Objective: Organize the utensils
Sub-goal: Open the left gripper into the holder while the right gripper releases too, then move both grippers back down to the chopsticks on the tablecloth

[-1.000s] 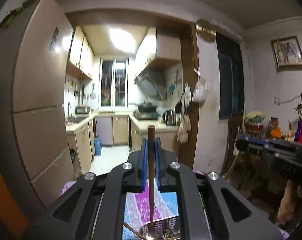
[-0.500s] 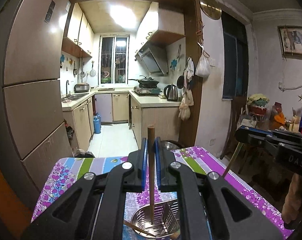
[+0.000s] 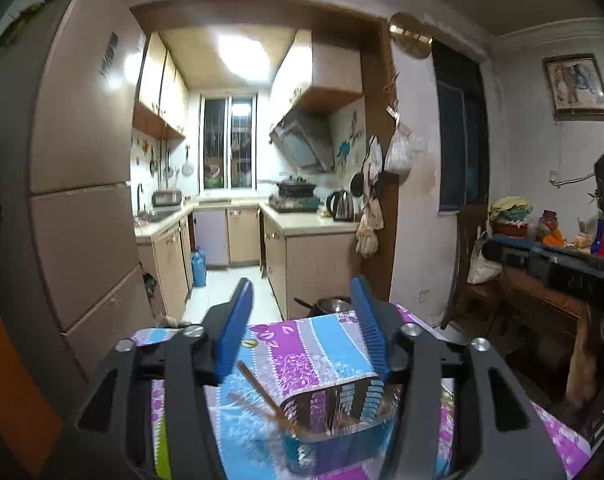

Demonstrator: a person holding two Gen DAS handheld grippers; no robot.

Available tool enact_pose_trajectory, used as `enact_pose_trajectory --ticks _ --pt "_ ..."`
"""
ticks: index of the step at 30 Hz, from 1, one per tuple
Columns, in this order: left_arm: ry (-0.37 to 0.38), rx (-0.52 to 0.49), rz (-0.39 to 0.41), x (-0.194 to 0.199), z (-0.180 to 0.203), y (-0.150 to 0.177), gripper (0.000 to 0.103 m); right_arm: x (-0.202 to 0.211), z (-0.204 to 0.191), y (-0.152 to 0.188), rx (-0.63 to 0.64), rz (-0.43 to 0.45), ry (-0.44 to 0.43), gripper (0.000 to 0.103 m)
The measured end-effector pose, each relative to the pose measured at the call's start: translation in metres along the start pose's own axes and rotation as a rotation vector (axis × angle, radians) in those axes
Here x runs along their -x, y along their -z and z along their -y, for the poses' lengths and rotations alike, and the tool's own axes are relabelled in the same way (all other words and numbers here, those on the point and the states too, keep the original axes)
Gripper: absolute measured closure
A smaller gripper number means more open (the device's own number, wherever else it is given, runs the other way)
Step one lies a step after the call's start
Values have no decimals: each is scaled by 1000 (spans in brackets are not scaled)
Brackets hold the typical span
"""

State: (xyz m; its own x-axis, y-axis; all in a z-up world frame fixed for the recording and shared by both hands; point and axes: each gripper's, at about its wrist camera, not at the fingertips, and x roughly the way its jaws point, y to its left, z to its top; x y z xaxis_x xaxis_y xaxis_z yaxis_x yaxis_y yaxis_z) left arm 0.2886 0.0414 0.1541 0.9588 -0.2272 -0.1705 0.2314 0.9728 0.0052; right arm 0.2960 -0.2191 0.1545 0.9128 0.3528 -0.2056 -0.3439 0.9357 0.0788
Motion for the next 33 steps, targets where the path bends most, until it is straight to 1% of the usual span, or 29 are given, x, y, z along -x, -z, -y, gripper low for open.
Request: enact_pose_trajectory --ticks 1,2,3,4,5,6,7,8,9,10,11,12,13,14,15,16,17,18,19,21,22,23,24,26,27,33 --pt "-6 -19 22 30 -3 8 41 18 -3 3 14 21 0 67" --pt "-13 -34 30 45 -4 14 36 32 -5 6 24 35 1 64" --pt "-27 -55 36 65 -7 25 33 54 -7 14 34 56 -1 59" --pt "-39 -70 30 86 -11 41 32 74 -9 23 43 72 -3 53" --pt "-42 -75 24 98 -14 51 32 98 -13 38 60 89 2 51" --pt "-48 -79 12 113 -18 66 32 113 -14 48 66 98 3 49" --pt "-60 -85 -14 134 -23 91 32 131 -17 65 72 105 7 48" --pt "-67 -91 -38 146 -26 110 31 149 -20 84 76 106 10 48" --pt "-75 -97 -54 151 -27 123 31 161 -21 100 72 102 11 48" --pt "-95 -99 -88 163 -30 148 31 175 -24 122 63 94 10 48" --pt "-95 -93 -117 169 -33 166 31 184 -27 137 59 82 11 48" --pt "-94 -79 -156 176 -36 187 31 194 -31 162 55 60 21 48" --pt "-96 -47 -215 183 -39 217 31 202 -35 183 43 39 27 48" --pt "-88 -36 -239 185 -41 230 32 205 -38 197 29 15 25 48" --pt "-88 -27 -270 187 -41 247 32 209 -41 221 3 -31 26 48" --pt "-99 -30 -304 190 -38 267 32 210 -45 235 -11 -57 28 48" --pt "-100 -32 -316 191 -36 274 32 212 -48 250 -23 -85 28 48" --pt "-101 -31 -328 194 -33 282 37 213 -51 258 -25 -101 33 49" --pt "-103 -31 -339 193 -31 289 38 214 -53 268 -30 -117 40 49" --pt "-109 -33 -350 190 -29 293 49 215 -56 278 -45 -134 42 49" --pt "-113 -36 -357 184 -29 295 52 216 -58 281 -49 -136 45 49" --pt "-113 -37 -361 179 -25 295 59 217 -58 283 -52 -134 53 49" --pt "-113 -38 -364 177 -24 297 64 218 -57 284 -60 -131 56 49" --pt "-115 -40 -349 174 -24 299 67 221 -57 283 -69 -120 66 49" --pt "-117 -41 -344 179 -25 302 69 223 -57 284 -70 -116 70 49" --pt "-117 -29 -317 169 -21 305 72 219 -60 289 -60 -131 73 52"
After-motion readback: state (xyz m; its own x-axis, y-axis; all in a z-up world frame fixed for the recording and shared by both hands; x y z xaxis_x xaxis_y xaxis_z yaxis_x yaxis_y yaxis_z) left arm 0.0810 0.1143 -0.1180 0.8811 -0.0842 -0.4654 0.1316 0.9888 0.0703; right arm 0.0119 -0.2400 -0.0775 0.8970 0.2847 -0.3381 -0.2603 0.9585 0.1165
